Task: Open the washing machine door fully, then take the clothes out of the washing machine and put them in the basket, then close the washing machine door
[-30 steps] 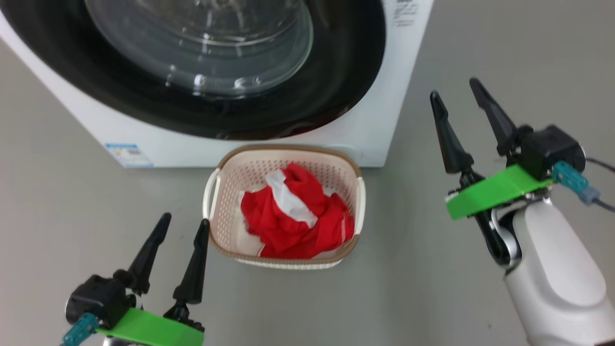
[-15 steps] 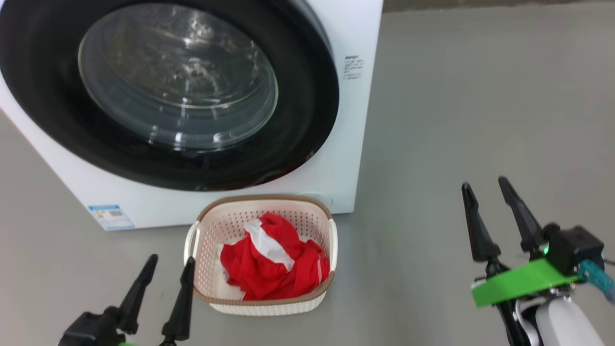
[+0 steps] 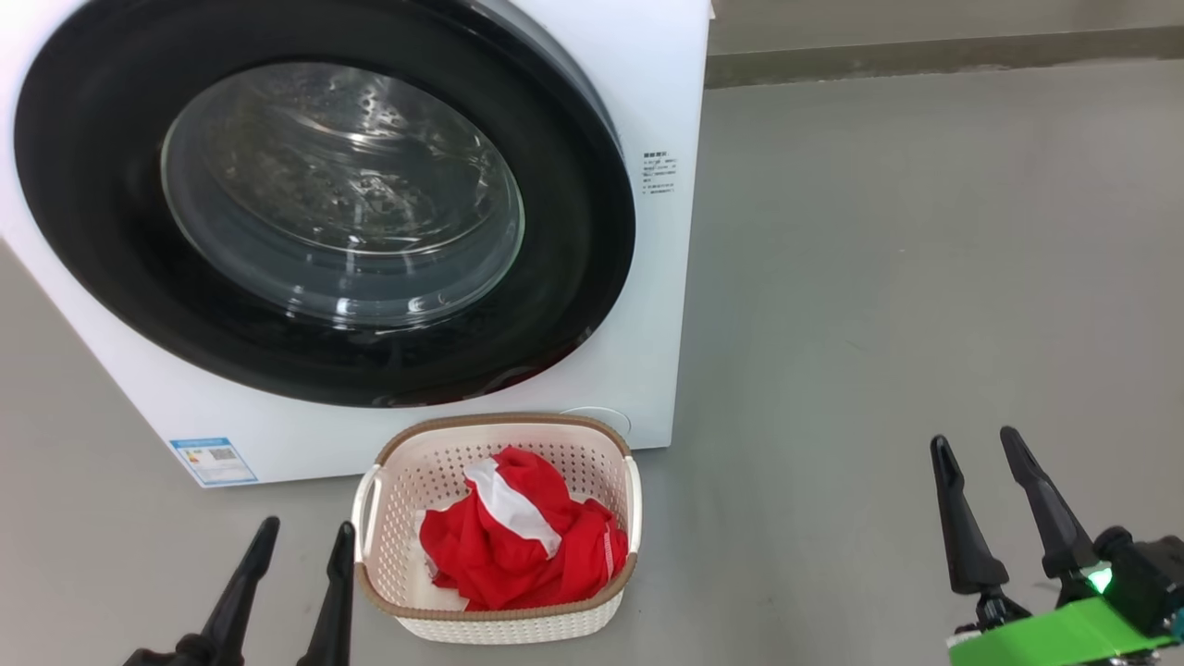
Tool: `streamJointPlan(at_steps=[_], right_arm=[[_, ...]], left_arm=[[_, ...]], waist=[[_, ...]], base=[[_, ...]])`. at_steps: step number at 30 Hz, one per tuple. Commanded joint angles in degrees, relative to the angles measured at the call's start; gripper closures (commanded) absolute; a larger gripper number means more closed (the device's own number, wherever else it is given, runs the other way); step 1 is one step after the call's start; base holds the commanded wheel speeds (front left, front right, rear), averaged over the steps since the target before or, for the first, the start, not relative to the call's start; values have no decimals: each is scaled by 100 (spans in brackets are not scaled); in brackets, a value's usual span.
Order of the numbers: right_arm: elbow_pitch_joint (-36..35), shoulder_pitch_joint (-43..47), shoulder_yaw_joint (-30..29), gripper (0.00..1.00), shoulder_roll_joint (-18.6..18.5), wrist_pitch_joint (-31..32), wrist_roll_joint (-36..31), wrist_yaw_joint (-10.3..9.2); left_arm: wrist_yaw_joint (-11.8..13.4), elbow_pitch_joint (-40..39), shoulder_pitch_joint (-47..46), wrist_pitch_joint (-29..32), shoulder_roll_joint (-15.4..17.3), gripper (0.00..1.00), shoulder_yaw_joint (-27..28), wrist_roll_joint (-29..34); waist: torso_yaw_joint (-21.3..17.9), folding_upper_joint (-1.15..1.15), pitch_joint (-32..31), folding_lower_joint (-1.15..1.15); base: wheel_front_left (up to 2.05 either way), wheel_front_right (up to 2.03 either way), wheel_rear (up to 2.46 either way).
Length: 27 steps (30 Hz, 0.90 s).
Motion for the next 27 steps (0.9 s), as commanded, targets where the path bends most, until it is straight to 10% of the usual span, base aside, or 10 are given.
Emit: streamJointPlan(at_steps=[1, 11, 12, 27], right_arm=[[-200, -44, 125, 0, -133, -32, 38, -5], [-225, 77, 98, 0, -125, -32, 5, -5], [-207, 62, 131, 100, -139, -32, -37, -5], [451, 230, 55, 100, 101, 136, 470, 1]], left_arm=[[-31, -159, -52, -46, 35, 0, 231, 58], [-31, -107, 60, -46, 59, 0, 334, -42], [-31, -79, 64, -46, 40, 100, 378, -52], [7, 545, 138, 174, -208, 100, 106, -531]], waist=[[28, 0, -11, 0], [14, 0, -48, 0], [12, 0, -52, 0], [6, 0, -50, 10]], base=[[0, 0, 0], [0, 0, 0], [0, 0, 0], [0, 0, 0]])
